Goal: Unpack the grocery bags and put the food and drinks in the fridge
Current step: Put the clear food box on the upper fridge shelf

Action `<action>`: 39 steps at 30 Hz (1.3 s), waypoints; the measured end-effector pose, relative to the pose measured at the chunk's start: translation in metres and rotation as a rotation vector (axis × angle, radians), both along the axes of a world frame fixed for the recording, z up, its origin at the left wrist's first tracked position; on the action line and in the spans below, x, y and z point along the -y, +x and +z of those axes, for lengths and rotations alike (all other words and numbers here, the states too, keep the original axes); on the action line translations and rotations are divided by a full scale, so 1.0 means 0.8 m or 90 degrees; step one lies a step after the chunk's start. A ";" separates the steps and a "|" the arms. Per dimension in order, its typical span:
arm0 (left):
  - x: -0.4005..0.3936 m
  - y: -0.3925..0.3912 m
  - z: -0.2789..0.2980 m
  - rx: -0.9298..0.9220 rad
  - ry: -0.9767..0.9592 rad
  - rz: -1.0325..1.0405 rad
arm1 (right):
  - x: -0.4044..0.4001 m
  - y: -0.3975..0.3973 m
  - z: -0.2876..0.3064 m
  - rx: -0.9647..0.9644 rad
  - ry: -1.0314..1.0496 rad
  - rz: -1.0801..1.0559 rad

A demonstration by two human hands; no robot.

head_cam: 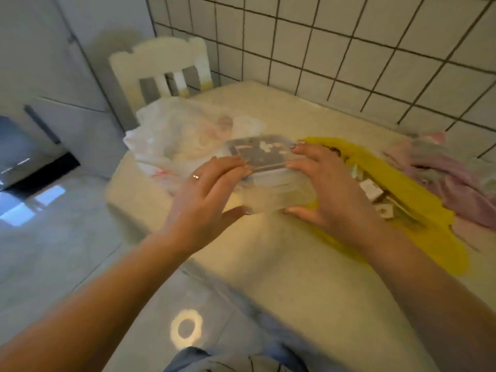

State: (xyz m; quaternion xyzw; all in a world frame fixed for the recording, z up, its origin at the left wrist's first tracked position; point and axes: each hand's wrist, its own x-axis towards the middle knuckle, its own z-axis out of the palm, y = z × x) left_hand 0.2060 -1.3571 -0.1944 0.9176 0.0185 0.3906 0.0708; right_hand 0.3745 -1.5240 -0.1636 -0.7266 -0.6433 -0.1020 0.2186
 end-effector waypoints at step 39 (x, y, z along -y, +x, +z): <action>-0.526 -0.713 0.031 0.422 -1.016 0.360 | -0.794 -0.700 -0.002 -1.200 -0.375 0.372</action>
